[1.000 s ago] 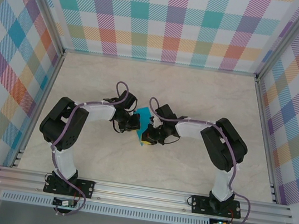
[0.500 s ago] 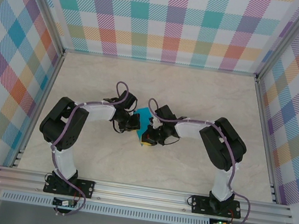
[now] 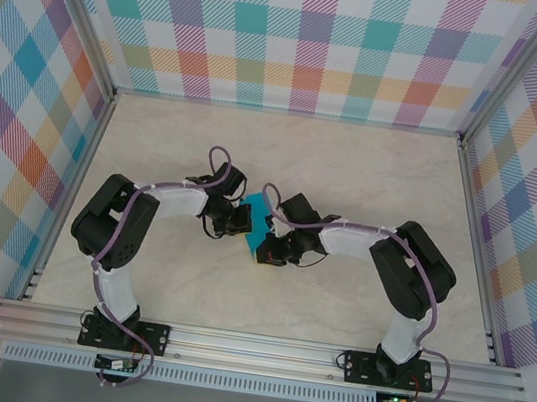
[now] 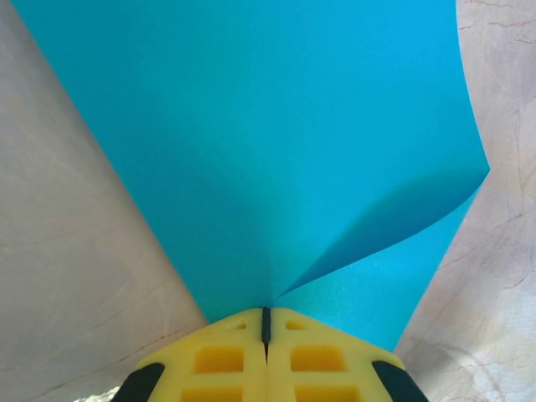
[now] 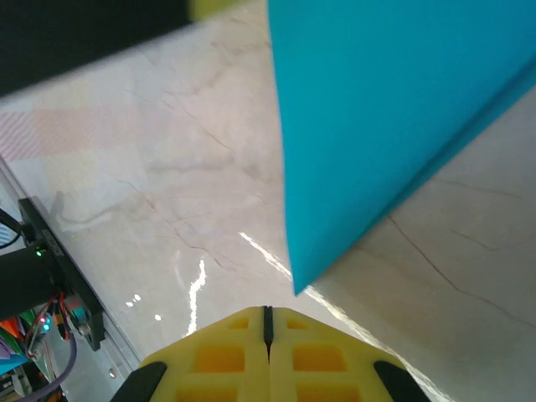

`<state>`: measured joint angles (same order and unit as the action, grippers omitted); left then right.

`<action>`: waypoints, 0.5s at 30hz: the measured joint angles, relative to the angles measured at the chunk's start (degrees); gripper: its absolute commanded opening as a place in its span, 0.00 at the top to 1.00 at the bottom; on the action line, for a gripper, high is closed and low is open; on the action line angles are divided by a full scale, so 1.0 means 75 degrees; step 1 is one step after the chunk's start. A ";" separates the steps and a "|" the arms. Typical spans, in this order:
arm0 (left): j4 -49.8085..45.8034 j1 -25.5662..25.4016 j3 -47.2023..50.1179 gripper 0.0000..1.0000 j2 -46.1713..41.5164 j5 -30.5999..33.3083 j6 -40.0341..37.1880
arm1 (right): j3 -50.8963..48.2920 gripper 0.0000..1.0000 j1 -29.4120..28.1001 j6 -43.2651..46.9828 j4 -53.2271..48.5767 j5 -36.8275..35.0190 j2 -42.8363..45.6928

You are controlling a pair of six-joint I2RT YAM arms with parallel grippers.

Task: Fold a paper plane with a square sheet of paper (pick it up from the middle)
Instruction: Third fold the triangle at the center of the table.

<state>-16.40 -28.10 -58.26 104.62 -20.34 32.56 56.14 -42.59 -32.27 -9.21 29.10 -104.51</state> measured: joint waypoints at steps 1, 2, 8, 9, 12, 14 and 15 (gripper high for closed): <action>0.0000 0.0000 0.0000 1.00 0.0000 -0.0006 0.0000 | 0.0119 0.97 0.0058 -0.0006 -0.0015 -0.0032 0.0000; 0.0000 0.0000 0.0000 1.00 0.0000 -0.0012 -0.0003 | 0.0227 0.98 0.0119 -0.0017 -0.0015 -0.0079 0.0000; 0.0003 0.0000 -0.0003 1.00 -0.0012 -0.0020 -0.0090 | 0.1387 0.99 0.0431 -0.0125 -0.0096 -0.0542 -0.0536; 0.0003 0.0000 -0.0003 1.00 -0.0015 -0.0020 -0.0125 | 0.1510 0.99 0.0469 -0.0157 -0.0093 -0.0624 -0.0682; 0.0000 0.0000 -0.0012 1.00 -0.0015 -0.0023 -0.0332 | 0.1623 0.99 0.0539 -0.0207 -0.0160 -0.0831 -0.1040; -0.0003 0.0000 -0.0041 1.00 -0.0015 -0.0020 -0.0493 | 0.1623 0.99 0.0554 -0.0207 -0.0312 -0.0968 -0.1201; 0.0000 0.0000 -0.0058 1.00 -0.0015 -0.0017 -0.0565 | 0.1623 0.99 0.0551 -0.0216 -0.0382 -0.1032 -0.1244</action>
<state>-16.40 -28.10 -58.70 104.51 -20.47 28.32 68.31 -38.46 -33.89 -12.08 21.37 -113.84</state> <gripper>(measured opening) 0.038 0.046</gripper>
